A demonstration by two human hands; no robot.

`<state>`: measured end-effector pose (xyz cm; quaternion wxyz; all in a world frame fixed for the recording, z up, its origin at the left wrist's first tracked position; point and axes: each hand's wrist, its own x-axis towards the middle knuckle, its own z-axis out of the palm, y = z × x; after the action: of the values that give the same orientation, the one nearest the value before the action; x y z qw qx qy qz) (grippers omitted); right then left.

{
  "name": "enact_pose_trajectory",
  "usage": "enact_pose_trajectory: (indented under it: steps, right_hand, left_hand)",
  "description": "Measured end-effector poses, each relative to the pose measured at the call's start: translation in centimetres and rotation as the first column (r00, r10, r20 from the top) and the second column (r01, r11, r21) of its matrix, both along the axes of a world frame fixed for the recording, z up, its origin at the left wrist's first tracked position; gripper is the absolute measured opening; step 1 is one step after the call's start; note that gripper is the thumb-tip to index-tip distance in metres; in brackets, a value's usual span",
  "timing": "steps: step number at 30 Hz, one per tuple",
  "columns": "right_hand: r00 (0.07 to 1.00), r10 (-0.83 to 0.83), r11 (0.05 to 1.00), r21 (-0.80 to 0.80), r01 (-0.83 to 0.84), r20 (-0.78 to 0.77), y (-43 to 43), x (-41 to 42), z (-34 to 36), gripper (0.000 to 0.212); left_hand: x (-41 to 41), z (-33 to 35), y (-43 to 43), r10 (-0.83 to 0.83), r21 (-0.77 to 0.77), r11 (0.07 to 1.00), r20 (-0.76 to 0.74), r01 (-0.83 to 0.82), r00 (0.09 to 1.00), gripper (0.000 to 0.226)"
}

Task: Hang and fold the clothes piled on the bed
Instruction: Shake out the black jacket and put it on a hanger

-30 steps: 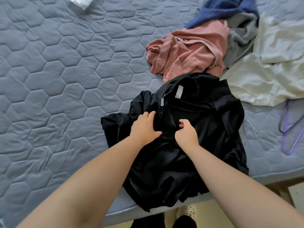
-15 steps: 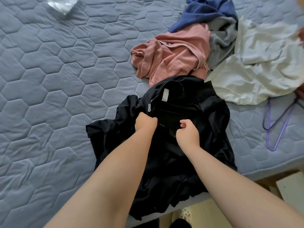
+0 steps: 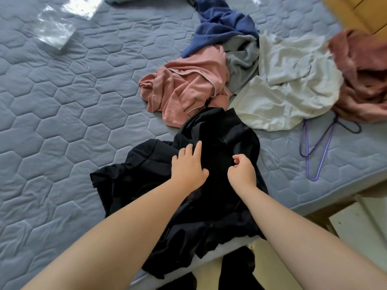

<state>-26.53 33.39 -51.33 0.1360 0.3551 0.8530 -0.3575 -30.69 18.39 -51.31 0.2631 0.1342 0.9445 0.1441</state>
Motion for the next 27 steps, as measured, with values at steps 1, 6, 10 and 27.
enact_pose_trajectory:
  steps: [1,6,10,27]
  right_hand:
    - [1.0,0.0,1.0,-0.002,0.0,0.005,1.1,0.1,0.0,0.045]
    - [0.999,-0.005,1.0,0.003,0.005,0.037,8.2,0.9,-0.4,0.039]
    - [0.996,-0.052,0.999,0.013,0.051,0.066,15.7,2.1,-1.6,0.036]
    - [0.846,-0.416,0.775,-0.357,0.521,0.332,40.3,4.3,-9.7,0.057]
  left_hand:
    - [0.2,0.0,1.0,-0.005,0.012,1.0,-0.023,0.005,1.0,0.081]
    - [1.4,-0.5,8.0,-0.076,0.039,0.996,0.016,0.075,0.997,0.066]
    - [2.7,-2.3,15.0,-0.116,0.114,0.988,0.068,0.108,0.991,0.059]
    - [-0.8,-11.8,42.4,0.487,0.237,0.488,0.725,-0.84,0.487,0.003]
